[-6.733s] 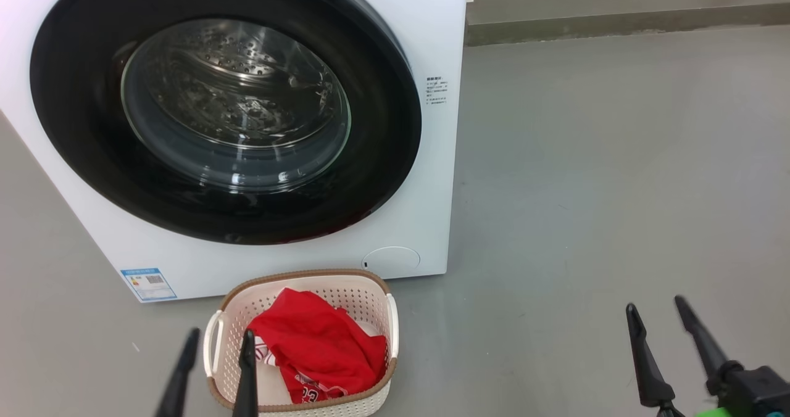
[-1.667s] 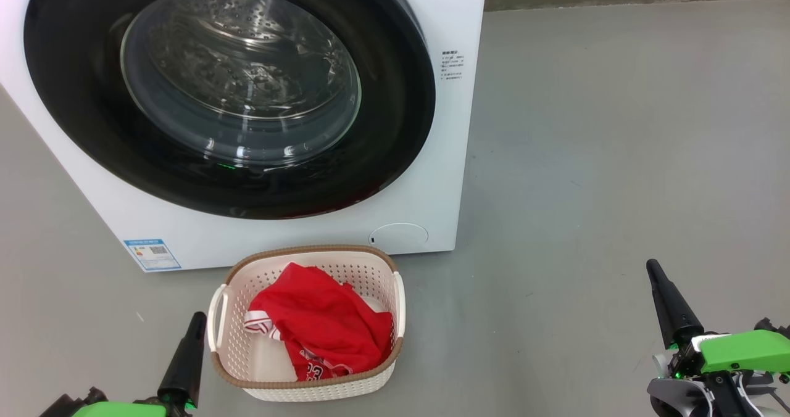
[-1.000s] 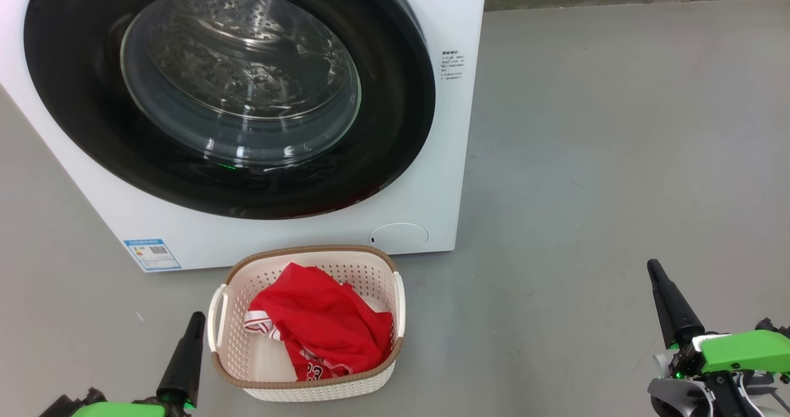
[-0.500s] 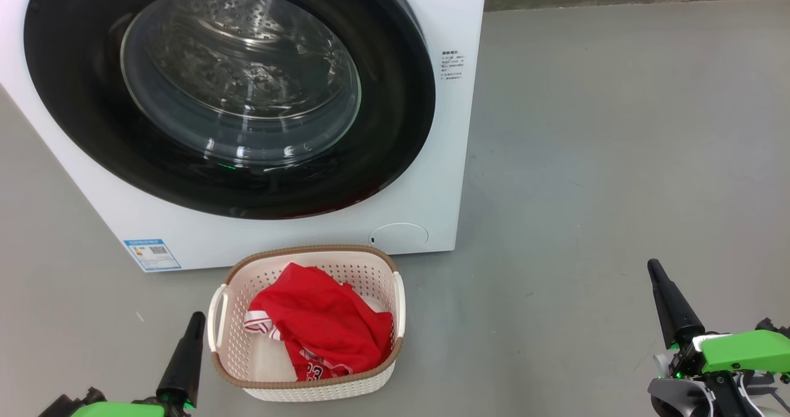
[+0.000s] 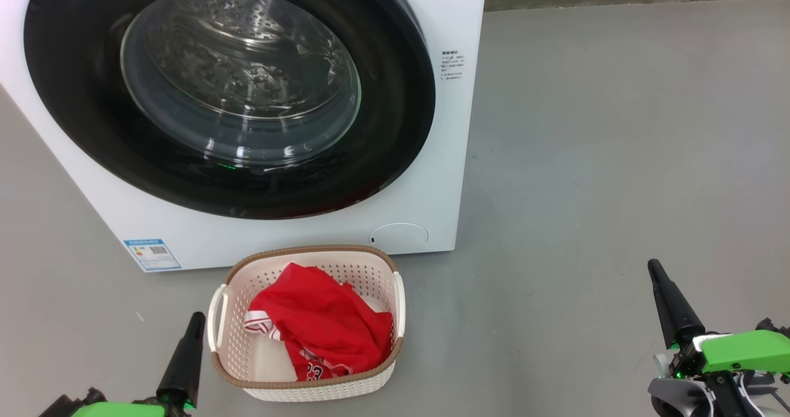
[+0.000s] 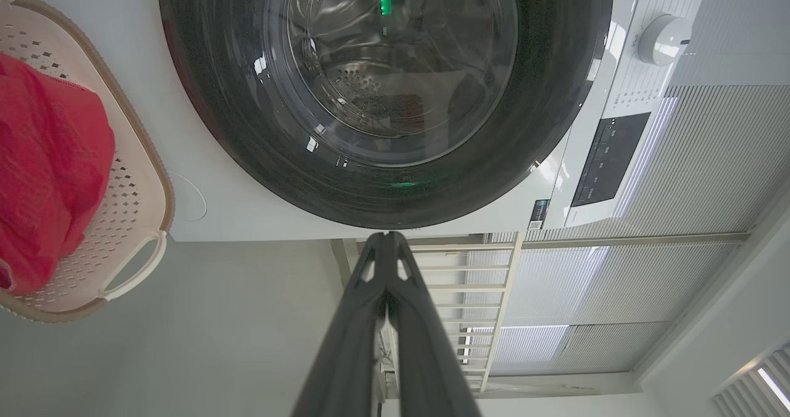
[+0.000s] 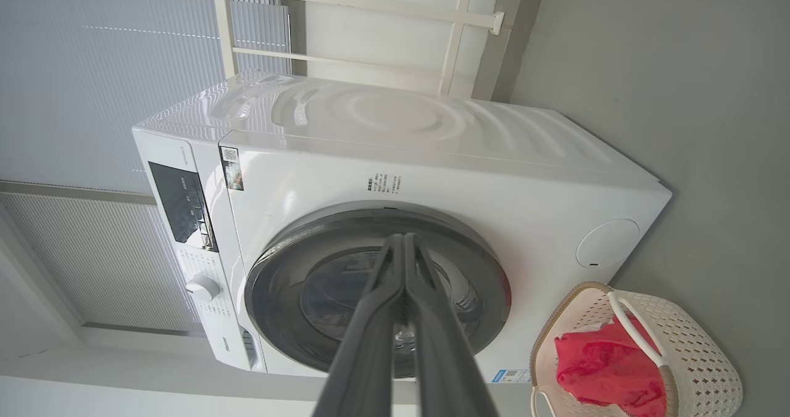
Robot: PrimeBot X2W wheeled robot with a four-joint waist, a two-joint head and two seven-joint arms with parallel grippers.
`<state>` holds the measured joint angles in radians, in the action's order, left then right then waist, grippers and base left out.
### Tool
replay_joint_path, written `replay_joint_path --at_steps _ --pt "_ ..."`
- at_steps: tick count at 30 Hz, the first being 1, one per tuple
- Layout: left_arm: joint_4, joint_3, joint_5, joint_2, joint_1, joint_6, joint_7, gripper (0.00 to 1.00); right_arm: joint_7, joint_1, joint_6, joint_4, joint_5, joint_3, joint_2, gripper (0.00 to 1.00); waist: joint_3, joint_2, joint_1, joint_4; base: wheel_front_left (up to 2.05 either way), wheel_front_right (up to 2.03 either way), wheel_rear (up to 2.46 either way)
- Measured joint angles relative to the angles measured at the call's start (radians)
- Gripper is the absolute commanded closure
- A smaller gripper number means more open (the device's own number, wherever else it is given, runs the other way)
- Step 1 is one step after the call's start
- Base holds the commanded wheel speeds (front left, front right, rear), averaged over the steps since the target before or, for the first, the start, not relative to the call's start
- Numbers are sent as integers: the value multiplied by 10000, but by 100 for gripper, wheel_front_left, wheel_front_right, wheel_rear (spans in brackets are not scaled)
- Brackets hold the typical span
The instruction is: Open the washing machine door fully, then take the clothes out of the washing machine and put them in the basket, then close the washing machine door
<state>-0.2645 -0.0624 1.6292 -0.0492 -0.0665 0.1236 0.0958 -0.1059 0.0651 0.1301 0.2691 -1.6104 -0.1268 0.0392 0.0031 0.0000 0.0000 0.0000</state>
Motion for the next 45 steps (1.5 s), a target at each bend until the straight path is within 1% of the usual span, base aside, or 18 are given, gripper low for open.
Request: replay_joint_path --at_steps 45 --pt "-8 -73 -15 12 0 0 58 100 -2 0 0 0 0 -33 -2 100 0 0 0 0 0 0 0"
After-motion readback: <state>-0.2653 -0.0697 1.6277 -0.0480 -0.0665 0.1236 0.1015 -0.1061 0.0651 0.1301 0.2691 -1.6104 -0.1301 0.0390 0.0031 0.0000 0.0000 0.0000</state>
